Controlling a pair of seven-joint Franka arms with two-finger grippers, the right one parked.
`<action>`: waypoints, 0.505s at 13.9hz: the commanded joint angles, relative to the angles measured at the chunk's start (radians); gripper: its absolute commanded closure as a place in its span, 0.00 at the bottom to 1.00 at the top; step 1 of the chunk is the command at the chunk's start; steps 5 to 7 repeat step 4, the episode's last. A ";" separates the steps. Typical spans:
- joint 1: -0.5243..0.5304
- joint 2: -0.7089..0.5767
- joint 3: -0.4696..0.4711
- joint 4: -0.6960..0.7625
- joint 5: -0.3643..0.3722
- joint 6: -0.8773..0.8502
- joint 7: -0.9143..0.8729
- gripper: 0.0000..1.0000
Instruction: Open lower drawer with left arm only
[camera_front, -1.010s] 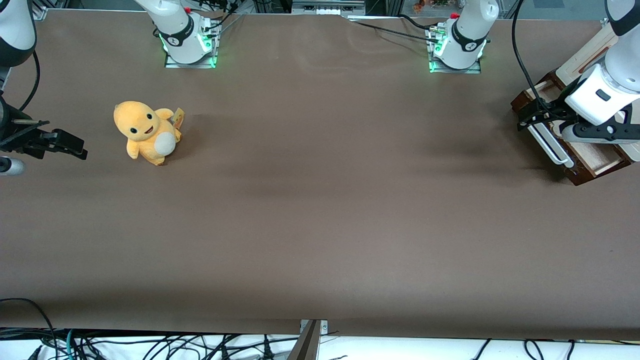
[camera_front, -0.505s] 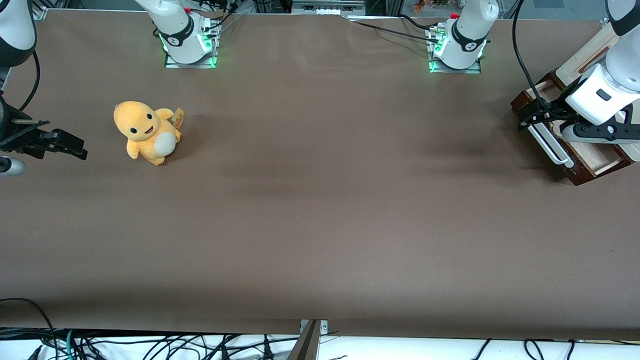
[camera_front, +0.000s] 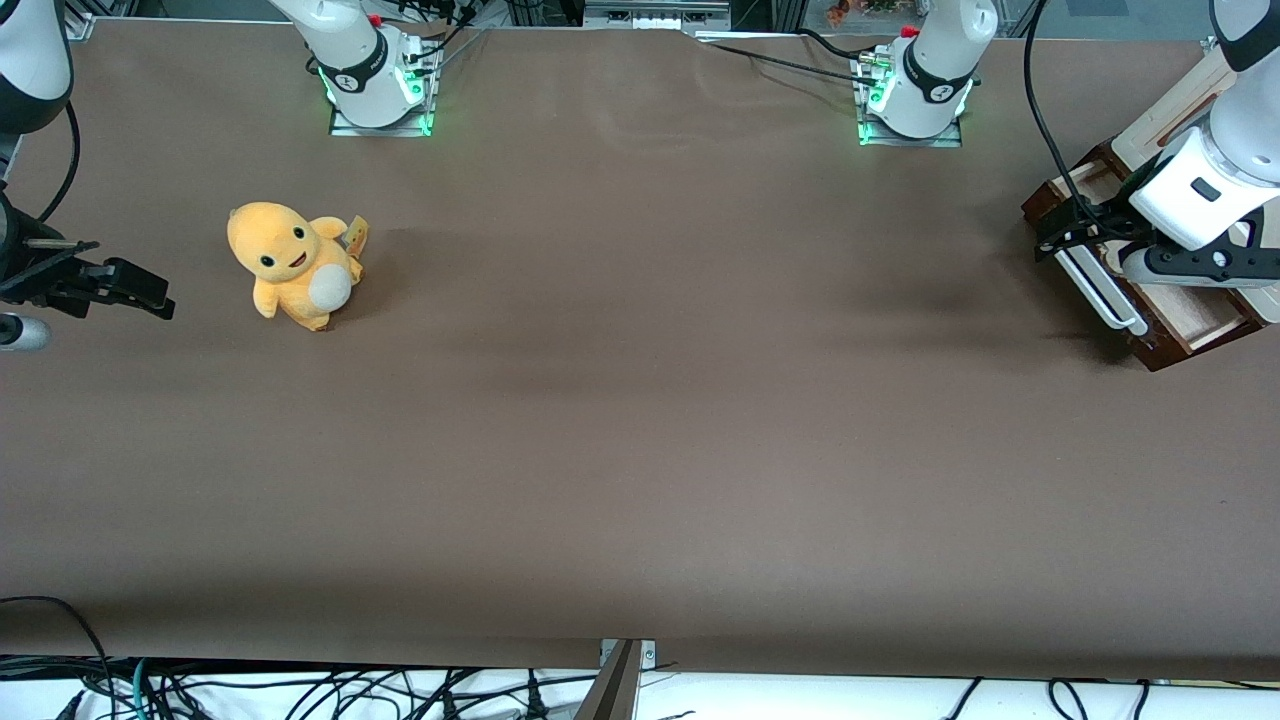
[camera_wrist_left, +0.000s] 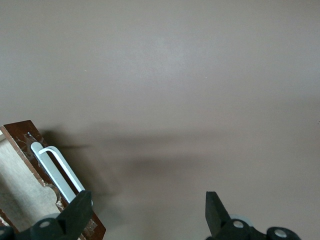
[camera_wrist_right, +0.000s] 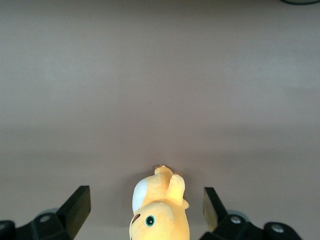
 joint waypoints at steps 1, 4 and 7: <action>-0.005 -0.022 0.007 -0.017 -0.016 0.009 0.021 0.00; -0.005 -0.022 0.007 -0.017 -0.016 0.009 0.021 0.00; -0.005 -0.022 0.007 -0.017 -0.016 0.009 0.021 0.00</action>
